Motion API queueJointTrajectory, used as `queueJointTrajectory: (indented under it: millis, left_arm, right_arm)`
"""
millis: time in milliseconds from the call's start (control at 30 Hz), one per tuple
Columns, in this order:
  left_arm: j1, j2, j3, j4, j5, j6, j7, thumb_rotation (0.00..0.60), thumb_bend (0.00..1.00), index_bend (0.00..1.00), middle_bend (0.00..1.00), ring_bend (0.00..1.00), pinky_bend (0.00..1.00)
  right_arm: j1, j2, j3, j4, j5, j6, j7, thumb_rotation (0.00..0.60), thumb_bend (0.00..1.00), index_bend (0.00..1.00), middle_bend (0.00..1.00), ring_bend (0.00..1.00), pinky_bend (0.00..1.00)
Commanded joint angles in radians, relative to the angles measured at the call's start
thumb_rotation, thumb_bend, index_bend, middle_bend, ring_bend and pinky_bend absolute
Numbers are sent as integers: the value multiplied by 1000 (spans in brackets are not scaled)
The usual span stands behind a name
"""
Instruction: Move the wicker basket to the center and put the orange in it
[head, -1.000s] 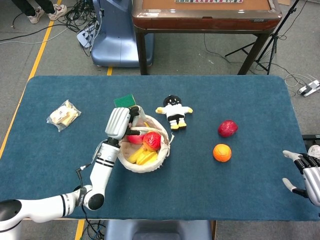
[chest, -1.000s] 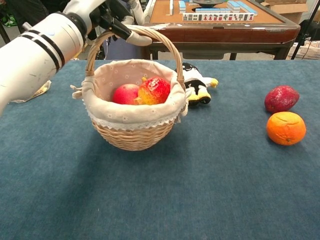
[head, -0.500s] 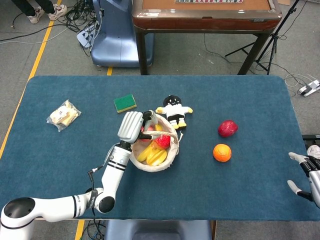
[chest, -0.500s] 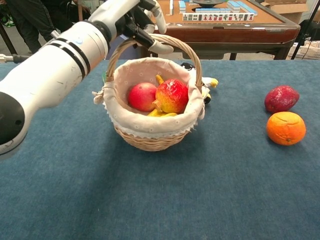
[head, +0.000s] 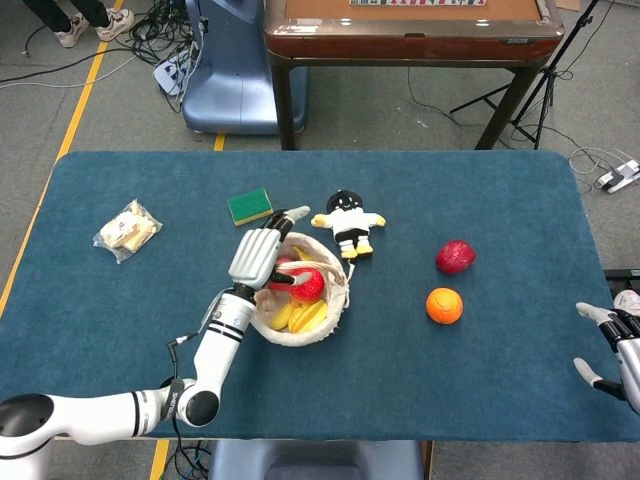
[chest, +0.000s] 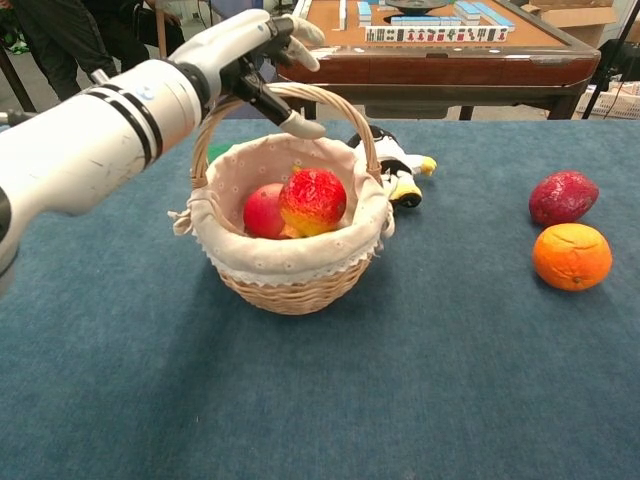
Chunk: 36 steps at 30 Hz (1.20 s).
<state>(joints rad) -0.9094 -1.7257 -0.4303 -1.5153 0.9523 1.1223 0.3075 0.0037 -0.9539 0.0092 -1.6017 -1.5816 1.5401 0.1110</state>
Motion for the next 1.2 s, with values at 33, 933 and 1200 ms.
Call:
queueJointTrajectory:
  millis: [33,933,1200]
  left_arm:
    - [23,50,23,-50,-31,-6,45,600,111,13,63,27,204]
    - [285,492,153,-396,17,119,1,600,110,1,29,0,141]
    - [378,591,178,-398,58,185,-53,600,110,22,29,0,141]
  right_arm:
    - [2,0,1,0,-2,0,0,600,226,227,295,229,303]
    - [65,16,6,-26,-13,-90,-32,600,230,227,295,229,304]
    - [129,35,11,-52,-26,-175,-72,600,231,227,295,230,305]
